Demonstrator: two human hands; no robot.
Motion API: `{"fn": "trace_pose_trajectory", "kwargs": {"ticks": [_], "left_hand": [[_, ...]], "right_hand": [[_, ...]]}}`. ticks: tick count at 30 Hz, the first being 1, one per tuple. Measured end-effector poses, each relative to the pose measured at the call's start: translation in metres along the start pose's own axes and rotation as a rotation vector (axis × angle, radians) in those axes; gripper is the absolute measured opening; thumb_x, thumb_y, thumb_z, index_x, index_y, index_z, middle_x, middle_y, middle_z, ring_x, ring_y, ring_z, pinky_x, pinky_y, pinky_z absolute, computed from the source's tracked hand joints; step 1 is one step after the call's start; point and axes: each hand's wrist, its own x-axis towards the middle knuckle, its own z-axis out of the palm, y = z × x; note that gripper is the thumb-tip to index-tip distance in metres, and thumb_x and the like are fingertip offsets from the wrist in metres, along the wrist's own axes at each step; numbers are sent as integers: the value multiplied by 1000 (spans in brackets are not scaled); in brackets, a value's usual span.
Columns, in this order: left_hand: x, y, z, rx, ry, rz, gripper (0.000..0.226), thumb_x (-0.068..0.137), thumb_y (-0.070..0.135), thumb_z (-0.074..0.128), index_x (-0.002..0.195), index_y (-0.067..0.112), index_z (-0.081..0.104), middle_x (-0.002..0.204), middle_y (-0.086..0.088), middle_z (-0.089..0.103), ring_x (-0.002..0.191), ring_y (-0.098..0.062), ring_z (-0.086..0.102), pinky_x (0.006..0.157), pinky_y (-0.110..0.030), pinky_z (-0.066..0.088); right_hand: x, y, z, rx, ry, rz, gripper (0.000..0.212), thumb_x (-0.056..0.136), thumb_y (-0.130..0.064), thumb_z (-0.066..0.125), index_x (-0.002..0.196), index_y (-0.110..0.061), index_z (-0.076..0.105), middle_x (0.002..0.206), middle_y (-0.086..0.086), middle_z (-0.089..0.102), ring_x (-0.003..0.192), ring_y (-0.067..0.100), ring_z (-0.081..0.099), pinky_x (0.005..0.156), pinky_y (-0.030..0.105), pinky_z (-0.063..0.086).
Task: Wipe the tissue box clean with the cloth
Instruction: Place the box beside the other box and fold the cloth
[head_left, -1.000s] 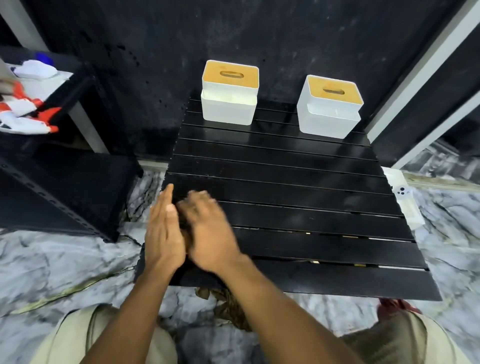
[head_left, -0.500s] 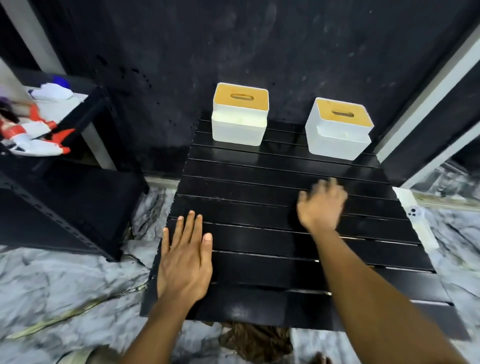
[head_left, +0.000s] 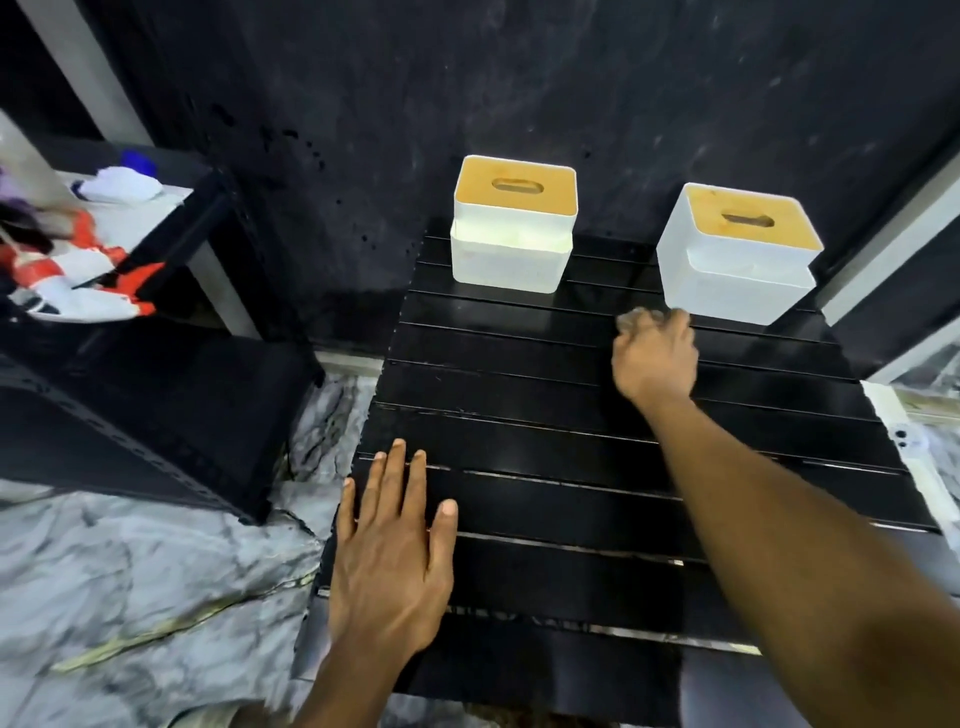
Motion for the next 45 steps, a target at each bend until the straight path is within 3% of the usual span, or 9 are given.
{"fn": "trace_pose_trajectory", "kwargs": {"ticks": [2,9,12,18,23,26,35,40,45], "left_hand": [[2,0,0,92,-13,0,79,90,67,5,157,24,7,164,8,-6,150,-7,-10,122,-38,-6],[4,2,-2,207,-20,-3,88,83,70,16,156,21,18,165,3,2,151,-14,3,122,-39,-2],[4,0,-3,213,-29,0,90,83,73,13,157,22,14,165,4,-1,151,-14,0,122,-38,-4],[6,2,-2,250,-30,1,82,92,67,29,157,20,13,165,1,-1,152,-17,-1,123,-40,-3],[4,1,2,284,-49,17,79,94,63,27,157,17,13,165,-5,1,152,-22,-1,123,-44,-2],[1,-2,1,301,-60,39,77,95,63,26,157,17,15,165,-7,2,152,-23,1,122,-45,-1],[-10,30,-3,284,-54,141,67,98,55,30,155,20,24,164,-9,15,151,-27,9,121,-54,2],[-20,115,7,207,-119,443,61,100,52,33,155,29,21,163,2,17,151,-18,12,122,-46,-1],[-10,157,9,67,-193,508,52,103,41,40,152,32,29,156,7,34,143,-15,30,120,-40,14]], "right_hand": [[-10,-16,-1,-35,4,45,39,91,-32,51,124,-11,56,128,21,43,114,42,48,101,48,41],[-132,-87,10,214,-308,-850,46,89,-31,56,135,-24,54,142,4,45,130,28,43,109,38,36],[-134,-13,-11,193,-173,-687,43,89,-30,51,131,-25,57,139,2,51,128,23,48,112,35,35],[-170,111,-65,139,132,80,44,83,-27,43,117,-14,66,127,18,56,114,42,54,104,52,41],[-322,-5,-58,226,-129,-440,43,87,-24,47,129,-24,56,139,4,49,133,28,41,120,46,24],[-343,8,-58,201,-186,-558,46,91,-32,44,137,-32,50,147,-2,45,138,21,39,121,37,23],[-268,159,-110,352,-143,-115,39,96,-13,52,133,-24,57,141,-5,46,135,20,42,114,27,31],[-231,141,-134,512,-233,-255,47,97,-41,52,142,-44,40,151,-24,31,147,2,6,119,34,-6],[-214,159,-149,561,-103,45,28,98,-27,54,123,-22,64,120,-2,67,114,16,60,95,29,45]]}}
